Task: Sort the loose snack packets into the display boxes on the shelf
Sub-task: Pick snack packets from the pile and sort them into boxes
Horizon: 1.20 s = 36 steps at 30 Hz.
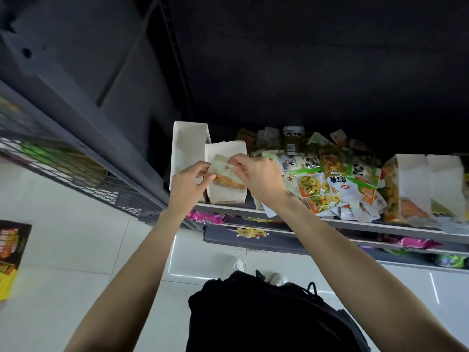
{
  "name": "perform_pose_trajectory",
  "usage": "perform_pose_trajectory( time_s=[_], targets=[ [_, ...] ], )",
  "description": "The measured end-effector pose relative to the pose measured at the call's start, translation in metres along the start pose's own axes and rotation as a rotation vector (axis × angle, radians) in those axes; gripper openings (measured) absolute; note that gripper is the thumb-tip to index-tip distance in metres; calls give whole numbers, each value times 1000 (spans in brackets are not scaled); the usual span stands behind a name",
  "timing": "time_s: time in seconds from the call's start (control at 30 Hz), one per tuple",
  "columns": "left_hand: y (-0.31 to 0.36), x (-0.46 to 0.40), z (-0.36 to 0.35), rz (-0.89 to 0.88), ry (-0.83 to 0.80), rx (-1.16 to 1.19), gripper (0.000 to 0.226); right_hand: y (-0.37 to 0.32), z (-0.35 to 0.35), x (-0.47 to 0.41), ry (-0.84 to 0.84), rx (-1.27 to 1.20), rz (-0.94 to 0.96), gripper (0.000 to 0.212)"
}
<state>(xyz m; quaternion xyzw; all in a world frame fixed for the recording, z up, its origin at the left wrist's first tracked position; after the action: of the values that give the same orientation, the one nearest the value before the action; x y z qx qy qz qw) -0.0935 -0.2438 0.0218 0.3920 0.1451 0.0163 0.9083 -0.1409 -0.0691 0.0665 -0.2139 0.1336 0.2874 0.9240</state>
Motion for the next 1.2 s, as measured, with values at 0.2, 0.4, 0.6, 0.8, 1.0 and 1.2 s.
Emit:
perform_pose_trajectory(
  time_s=[0.2,0.4,0.6,0.8,1.0,1.2],
  targets=[
    [-13,-9,-10,-17,-17,-153,16,-1,-12,-8,-35,65,122,7],
    [-26,8,-7,-168,-106,-476,28,2,-51,25,-450,341,266,48],
    [-38,21,0,-192,-191,-529,44,-19,-75,58,-481,361,307,62],
    [-36,24,-2,-178,-178,-459,46,-24,-79,54,-479,259,160,57],
    [6,25,5,-113,-7,-123,29,-10,-28,61,-316,-160,-70,46],
    [90,29,-36,-189,-72,191,26,91,13,121,15,55,-368,33]
  ],
)
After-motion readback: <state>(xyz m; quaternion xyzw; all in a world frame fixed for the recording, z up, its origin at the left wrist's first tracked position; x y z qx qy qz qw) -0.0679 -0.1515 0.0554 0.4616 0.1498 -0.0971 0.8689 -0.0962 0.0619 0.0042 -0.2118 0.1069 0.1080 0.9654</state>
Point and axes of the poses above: each hand's wrist, its own x-axis away from the middle knuckle, its own z-axis out of the back of the hand, y = z × x, the point moved 2 cm from there along -x, towards the middle knuckle, and after that the axes turned 8 degrees about x, right-handed, at the moved point
